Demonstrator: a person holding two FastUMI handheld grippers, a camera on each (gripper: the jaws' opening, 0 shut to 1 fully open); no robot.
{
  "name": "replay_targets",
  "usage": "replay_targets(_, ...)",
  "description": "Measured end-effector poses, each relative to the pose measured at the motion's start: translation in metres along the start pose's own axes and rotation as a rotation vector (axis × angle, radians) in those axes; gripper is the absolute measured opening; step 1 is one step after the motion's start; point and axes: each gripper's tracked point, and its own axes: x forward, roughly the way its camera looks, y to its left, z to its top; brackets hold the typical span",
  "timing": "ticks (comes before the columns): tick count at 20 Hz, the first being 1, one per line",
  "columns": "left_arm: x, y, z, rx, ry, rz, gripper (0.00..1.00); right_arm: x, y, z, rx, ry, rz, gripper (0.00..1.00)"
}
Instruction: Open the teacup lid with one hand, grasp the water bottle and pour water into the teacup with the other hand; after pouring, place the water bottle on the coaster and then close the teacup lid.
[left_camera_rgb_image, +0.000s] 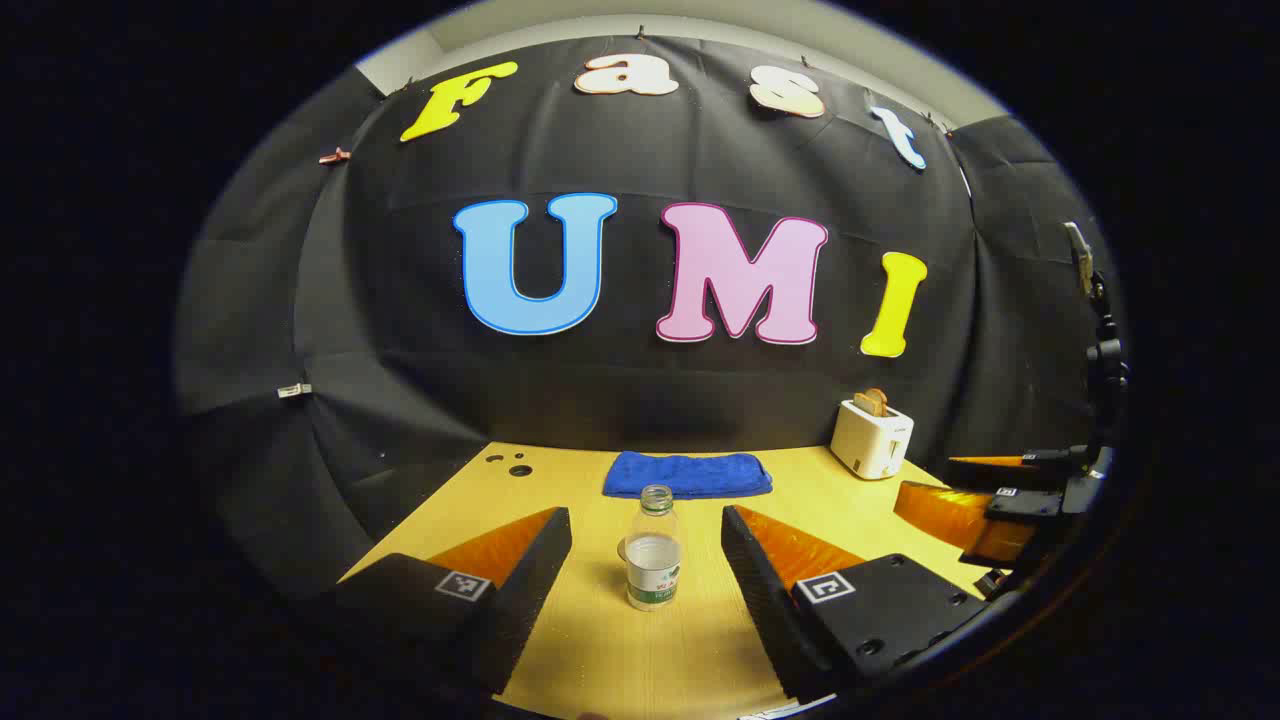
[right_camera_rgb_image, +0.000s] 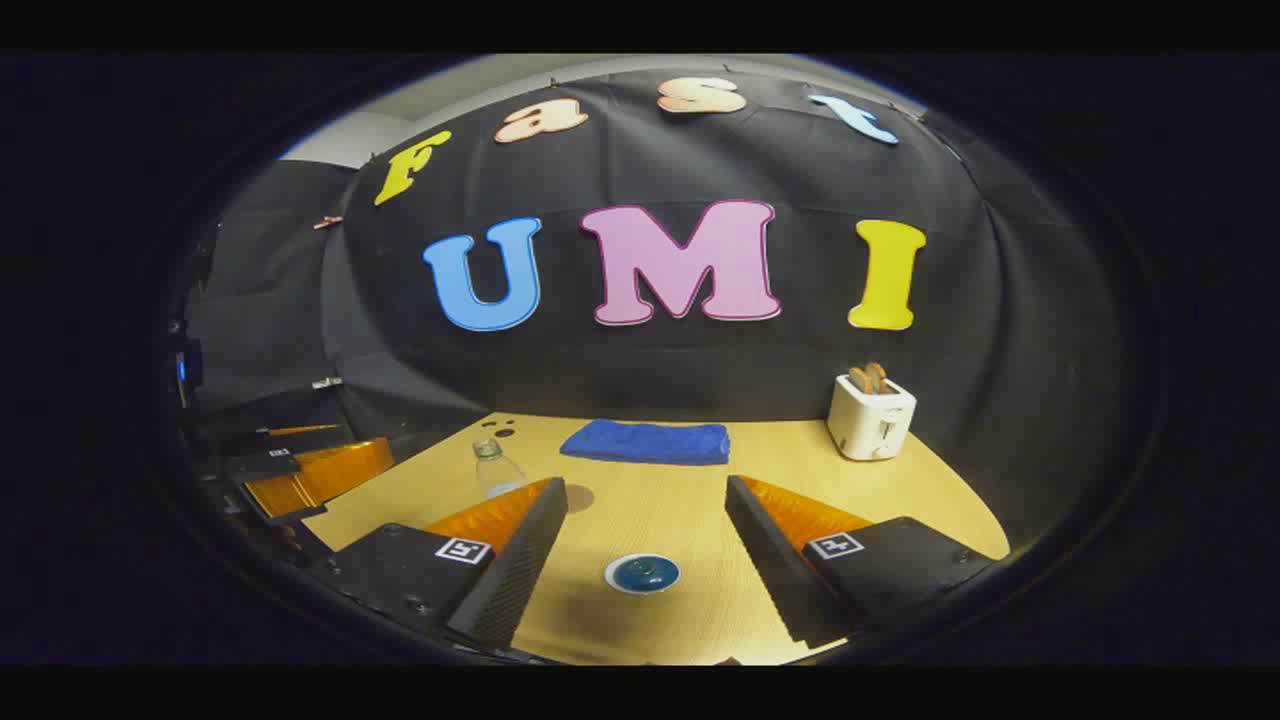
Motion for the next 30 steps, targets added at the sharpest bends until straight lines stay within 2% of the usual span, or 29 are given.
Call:
replay_targets(9, 0.010, 0.009, -0.010, 0.007, 0.021, 0.040, 0.95, 0.021, 0.012, -0.016, -0.034, 0.036, 0.055, 0.99)
replay_targets(15, 0.022, 0.015, -0.012, 0.027, 0.028, 0.047, 0.95, 0.043, 0.012, -0.031, -0.052, 0.049, 0.062, 0.98)
replay_targets(24, 0.047, 0.029, -0.078, 0.003, 0.156, 0.099, 0.95, 0.081, -0.006, -0.107, -0.173, 0.108, 0.062, 0.98)
replay_targets(30, 0.064, 0.045, -0.122, -0.036, 0.210, 0.147, 0.95, 0.101, -0.011, -0.158, -0.176, 0.134, 0.074, 0.88)
